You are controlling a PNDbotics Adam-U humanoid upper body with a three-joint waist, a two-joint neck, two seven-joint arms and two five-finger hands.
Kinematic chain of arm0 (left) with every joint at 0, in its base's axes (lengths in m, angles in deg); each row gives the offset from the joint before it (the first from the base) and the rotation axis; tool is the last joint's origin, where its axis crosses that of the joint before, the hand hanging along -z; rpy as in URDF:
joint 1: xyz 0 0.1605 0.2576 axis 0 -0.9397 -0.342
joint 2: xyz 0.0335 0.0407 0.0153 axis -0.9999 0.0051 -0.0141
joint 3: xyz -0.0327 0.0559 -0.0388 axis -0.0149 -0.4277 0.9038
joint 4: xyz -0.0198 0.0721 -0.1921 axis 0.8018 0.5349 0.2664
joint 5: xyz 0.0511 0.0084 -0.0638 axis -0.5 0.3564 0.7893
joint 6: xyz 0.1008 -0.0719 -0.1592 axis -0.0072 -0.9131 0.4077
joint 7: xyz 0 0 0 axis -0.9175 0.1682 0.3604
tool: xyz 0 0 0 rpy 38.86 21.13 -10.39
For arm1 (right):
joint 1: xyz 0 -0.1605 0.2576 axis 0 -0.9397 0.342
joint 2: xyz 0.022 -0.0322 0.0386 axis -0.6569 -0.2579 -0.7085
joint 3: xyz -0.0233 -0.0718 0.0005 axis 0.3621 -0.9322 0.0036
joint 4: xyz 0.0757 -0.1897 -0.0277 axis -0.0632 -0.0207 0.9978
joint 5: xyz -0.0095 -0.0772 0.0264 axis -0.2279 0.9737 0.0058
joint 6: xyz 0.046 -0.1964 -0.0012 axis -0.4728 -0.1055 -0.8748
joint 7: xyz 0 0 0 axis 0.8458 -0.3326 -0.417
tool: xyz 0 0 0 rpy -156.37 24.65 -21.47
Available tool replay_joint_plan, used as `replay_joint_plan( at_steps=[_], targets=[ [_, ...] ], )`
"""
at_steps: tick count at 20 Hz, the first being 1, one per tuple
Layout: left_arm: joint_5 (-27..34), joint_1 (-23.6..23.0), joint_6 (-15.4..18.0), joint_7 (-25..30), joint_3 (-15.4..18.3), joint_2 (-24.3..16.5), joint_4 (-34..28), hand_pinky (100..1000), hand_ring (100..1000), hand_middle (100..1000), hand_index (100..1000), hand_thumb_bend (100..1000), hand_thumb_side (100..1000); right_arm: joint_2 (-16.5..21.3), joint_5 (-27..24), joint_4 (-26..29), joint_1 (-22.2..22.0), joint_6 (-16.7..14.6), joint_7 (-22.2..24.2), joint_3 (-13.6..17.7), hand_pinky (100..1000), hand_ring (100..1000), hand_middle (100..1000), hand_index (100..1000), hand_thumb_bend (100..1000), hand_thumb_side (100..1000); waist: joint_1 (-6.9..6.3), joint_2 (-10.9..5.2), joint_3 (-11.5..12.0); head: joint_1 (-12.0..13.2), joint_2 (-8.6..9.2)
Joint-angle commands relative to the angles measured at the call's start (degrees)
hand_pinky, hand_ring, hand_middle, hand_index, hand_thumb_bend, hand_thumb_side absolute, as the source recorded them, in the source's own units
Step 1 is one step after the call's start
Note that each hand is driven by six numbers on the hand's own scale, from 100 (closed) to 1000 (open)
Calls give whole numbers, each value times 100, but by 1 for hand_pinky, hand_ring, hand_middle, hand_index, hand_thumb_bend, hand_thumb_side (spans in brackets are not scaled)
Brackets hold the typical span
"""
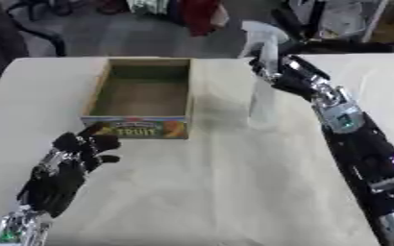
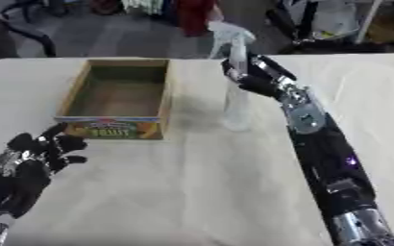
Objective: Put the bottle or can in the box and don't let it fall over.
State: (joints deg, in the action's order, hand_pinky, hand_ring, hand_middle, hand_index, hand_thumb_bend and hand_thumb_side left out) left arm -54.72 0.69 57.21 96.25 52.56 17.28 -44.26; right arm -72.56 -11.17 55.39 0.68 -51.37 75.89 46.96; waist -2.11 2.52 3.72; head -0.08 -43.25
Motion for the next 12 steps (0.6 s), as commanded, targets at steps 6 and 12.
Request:
replay_joint_plan(
  at_steps=[6,12],
  targets=[
    [50,84,5,8,5,-25,-110,793,854,767,990,247,1000,6,324,-77,64,-67,-152,34,787,769,717,864,100,493,-9,-54,18,-20,-18],
    [66,94,7,-13,14,-19,-114,792,853,766,990,248,996,25,527,-171,46,-101,-263,33,743,670,595,747,100,322,-14,-52,25,-21,-25]
  ],
)
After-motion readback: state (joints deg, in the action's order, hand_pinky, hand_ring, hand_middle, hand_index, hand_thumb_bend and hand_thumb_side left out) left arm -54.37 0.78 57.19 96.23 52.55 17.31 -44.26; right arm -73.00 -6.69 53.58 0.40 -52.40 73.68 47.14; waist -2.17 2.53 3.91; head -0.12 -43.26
